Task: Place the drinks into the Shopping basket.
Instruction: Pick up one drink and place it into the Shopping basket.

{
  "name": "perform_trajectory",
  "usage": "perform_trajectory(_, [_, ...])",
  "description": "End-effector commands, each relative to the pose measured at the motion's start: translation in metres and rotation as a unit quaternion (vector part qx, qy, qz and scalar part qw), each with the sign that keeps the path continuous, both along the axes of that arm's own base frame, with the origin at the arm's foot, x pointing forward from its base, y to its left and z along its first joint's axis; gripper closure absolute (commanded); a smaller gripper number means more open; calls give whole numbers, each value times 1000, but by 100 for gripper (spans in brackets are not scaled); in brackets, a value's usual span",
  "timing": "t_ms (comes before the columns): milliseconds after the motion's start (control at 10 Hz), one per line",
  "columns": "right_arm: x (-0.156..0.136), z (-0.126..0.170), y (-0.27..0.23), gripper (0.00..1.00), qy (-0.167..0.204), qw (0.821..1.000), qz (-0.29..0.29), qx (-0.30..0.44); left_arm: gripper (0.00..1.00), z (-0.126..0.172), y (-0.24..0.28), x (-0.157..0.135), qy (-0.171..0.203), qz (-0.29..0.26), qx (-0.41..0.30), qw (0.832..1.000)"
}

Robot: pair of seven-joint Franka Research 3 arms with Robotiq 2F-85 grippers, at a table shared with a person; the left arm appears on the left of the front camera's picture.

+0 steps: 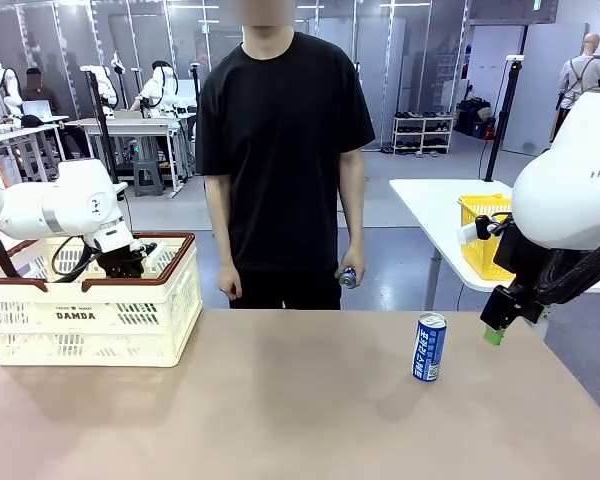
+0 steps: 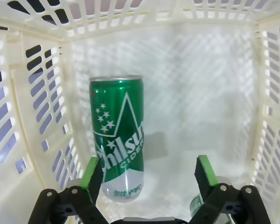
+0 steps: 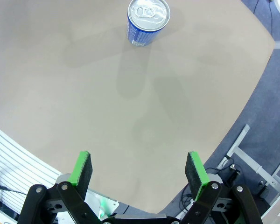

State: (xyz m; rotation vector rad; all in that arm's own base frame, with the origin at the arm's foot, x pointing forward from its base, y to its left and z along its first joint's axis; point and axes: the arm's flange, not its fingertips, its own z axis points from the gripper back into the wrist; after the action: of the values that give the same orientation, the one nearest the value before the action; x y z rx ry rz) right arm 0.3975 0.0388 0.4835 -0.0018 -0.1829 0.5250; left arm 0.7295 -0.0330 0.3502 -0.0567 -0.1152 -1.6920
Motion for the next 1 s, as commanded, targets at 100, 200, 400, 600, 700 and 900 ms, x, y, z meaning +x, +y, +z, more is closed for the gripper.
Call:
perform_trajectory(100, [1,0,0,0,0,1000,1,-2,0,3,0,-1,-2,0,0,1000])
perform_trajectory(200, [1,0,0,0,0,1000,1,-2,0,3,0,-1,-2,0,0,1000])
perform_trajectory(400, [1,0,0,0,0,1000,1,-2,0,3,0,-1,-2,0,0,1000])
perform_trajectory(600, [1,0,0,0,0,1000,1,-2,0,24,-4,-3,-15,-23,1,1000])
perform_trajectory(700, [1,0,0,0,0,1000,1,-2,0,45,-6,-8,-17,-24,16,999])
perform_trajectory(900, [1,0,0,0,0,1000,1,-2,0,87,-6,-17,-43,-14,64,997])
